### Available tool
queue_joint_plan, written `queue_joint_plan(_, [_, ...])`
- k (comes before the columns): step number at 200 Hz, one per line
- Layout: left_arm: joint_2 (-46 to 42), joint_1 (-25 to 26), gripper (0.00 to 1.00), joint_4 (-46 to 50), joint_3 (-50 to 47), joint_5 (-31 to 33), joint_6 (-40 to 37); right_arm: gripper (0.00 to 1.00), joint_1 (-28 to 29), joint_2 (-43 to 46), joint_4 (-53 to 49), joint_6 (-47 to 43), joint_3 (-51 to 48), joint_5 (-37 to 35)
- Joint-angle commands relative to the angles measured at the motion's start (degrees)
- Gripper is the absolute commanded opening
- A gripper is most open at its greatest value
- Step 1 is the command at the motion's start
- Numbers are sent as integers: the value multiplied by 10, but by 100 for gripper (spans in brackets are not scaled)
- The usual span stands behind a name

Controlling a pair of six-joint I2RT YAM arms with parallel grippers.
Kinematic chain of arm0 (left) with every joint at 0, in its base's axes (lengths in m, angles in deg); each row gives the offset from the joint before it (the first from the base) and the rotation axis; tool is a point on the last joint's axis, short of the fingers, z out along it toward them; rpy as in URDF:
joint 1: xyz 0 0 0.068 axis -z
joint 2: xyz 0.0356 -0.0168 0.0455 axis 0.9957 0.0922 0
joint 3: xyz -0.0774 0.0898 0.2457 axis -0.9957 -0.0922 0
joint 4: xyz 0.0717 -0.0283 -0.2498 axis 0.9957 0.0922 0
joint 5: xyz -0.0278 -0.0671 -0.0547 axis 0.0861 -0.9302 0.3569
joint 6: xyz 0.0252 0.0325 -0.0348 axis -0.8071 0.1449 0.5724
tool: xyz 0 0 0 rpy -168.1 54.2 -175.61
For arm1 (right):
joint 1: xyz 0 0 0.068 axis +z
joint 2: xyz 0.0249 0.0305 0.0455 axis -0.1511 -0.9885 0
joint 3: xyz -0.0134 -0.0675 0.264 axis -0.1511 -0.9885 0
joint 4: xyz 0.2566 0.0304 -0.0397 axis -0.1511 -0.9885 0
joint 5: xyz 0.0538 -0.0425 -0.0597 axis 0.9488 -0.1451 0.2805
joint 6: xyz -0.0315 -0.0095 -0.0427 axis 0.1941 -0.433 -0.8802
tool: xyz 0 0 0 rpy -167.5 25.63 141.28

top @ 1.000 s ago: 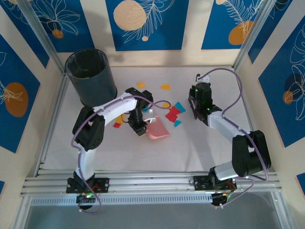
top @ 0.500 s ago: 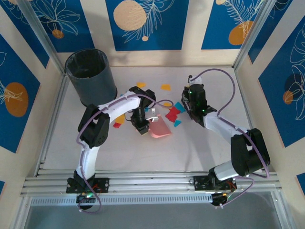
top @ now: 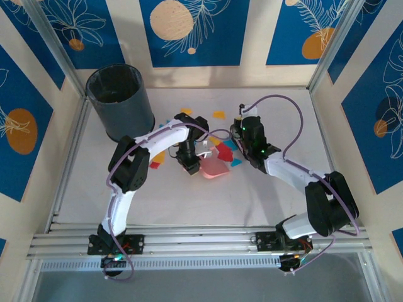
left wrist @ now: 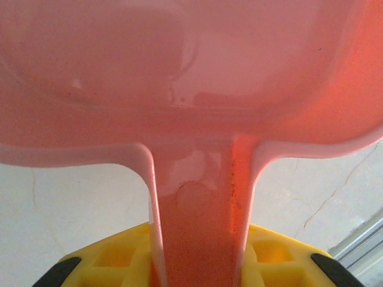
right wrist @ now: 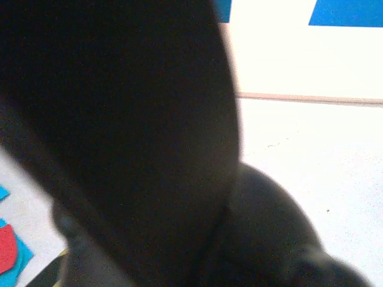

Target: Sweep away the paper scraps from the table

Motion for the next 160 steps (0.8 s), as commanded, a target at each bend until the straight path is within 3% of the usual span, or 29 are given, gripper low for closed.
queue_joint_plan(1, [21,6,0,3,20,16,19,0,13,13,-47,33,-21,-2])
queue_joint_plan(160, [32,6,0,11,47,5,19,0,40,75,-107,49,-16,62])
